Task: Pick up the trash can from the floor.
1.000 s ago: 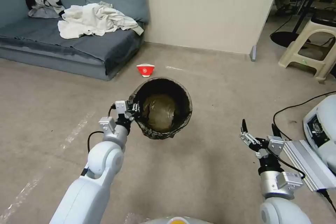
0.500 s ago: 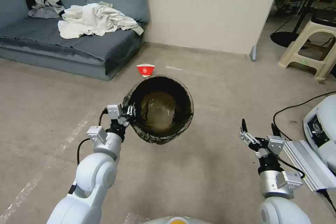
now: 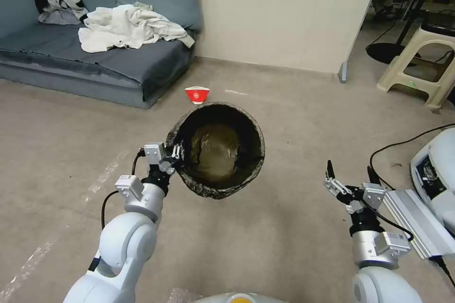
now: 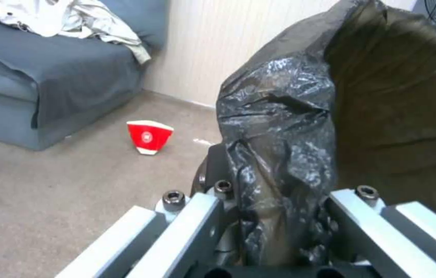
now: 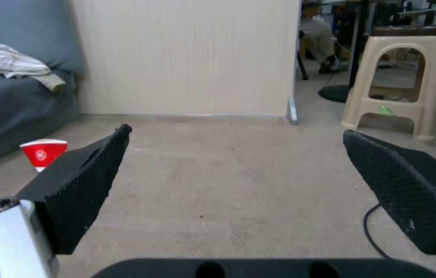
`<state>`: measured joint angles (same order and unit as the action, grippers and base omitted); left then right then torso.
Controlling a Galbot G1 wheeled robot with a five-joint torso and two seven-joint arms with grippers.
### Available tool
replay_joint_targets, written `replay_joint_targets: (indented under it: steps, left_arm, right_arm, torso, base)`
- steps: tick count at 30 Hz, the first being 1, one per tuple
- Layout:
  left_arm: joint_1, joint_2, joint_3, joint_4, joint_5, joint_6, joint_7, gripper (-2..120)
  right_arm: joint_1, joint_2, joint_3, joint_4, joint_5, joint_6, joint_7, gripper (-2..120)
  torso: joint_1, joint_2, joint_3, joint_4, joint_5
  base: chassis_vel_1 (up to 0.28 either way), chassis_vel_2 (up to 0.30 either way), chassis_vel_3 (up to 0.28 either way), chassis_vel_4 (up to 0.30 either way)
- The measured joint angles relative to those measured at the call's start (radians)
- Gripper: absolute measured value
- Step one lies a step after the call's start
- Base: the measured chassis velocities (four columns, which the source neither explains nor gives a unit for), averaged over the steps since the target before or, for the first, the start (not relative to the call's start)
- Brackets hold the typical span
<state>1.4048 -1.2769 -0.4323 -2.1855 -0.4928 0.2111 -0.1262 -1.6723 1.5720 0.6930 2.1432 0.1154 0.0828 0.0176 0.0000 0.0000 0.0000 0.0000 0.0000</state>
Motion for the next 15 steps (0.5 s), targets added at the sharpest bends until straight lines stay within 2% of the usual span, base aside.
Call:
replay_joint_targets:
  steps: [15]
  left_arm:
    - [0.010, -0.001, -0.003, -0.001, 0.017, 0.000, 0.001, 4]
  right_arm:
    - [-0.002, 0.002, 0.002, 0.009, 0.001, 0.001, 0.000, 100]
  torso:
    - [0.000, 0.000, 0.000, 0.0000, 0.0000]
  base:
    - [0.000, 0.000, 0.000, 0.000]
